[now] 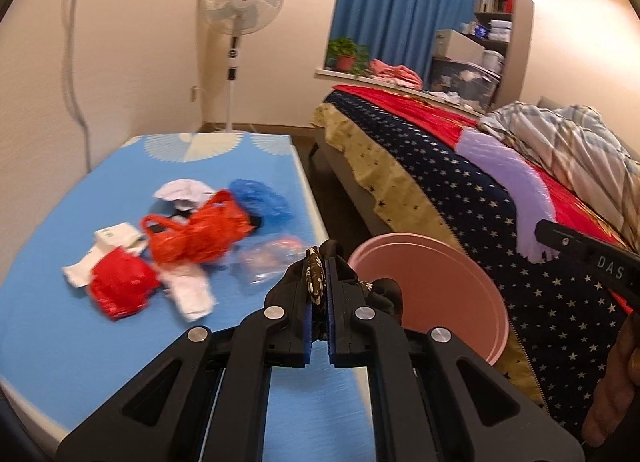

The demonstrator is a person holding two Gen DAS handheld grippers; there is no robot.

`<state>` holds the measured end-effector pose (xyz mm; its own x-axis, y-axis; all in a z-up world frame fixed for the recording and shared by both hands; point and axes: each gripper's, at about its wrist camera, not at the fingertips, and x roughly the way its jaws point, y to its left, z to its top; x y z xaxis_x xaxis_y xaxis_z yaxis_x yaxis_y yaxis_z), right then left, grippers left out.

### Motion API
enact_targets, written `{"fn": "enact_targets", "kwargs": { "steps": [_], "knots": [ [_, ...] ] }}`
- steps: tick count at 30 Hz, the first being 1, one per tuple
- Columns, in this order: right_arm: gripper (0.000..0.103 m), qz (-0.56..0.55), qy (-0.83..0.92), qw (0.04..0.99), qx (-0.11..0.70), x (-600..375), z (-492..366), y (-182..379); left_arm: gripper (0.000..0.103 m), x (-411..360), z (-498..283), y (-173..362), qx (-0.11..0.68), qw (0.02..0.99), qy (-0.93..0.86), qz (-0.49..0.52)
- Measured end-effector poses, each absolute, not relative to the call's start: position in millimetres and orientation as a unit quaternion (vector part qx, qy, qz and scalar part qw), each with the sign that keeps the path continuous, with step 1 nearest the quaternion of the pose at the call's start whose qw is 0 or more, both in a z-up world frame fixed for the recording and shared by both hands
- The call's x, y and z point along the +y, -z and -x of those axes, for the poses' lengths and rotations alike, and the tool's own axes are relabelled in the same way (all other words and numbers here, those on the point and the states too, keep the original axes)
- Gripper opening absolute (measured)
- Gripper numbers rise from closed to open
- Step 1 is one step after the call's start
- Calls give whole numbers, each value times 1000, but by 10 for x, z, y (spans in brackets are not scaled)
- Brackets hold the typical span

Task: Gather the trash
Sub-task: 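Carry both items over the pink bin and open both grippers to drop them, then move both open grippers back over the trash on the table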

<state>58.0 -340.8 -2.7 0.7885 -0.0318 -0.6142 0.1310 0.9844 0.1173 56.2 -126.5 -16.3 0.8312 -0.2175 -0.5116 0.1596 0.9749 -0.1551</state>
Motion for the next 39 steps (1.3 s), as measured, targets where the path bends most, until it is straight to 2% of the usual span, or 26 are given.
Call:
{"fn": "enact_targets", "kwargs": {
  "steps": [8,24,26,27,28,29,30,39],
  "knots": [
    [12,-90,63,936,336,-3573,-649,137,5,-1651,-730,234,276,951,131,40],
    [13,-98,80,929,349,-3677,-718,240,5,-1903,-916,347,293,943,150,47],
    [18,-100,83,927,352,-3691,-726,258,7,-1924,-933,350,295,941,158,52],
    [23,-101,82,925,357,-3695,-736,270,13,-1925,-952,362,299,939,162,56],
    [38,-101,87,925,357,-3690,-738,272,18,-1924,-968,377,304,937,164,59],
    [49,-99,93,925,355,-3690,-730,272,30,-1921,-971,387,306,936,162,59],
    [50,-97,97,926,353,-3694,-728,270,33,-1905,-973,398,307,936,159,61],
    [50,-91,88,929,347,-3622,-749,253,33,-1649,-900,320,301,939,151,66]
  ]
}}
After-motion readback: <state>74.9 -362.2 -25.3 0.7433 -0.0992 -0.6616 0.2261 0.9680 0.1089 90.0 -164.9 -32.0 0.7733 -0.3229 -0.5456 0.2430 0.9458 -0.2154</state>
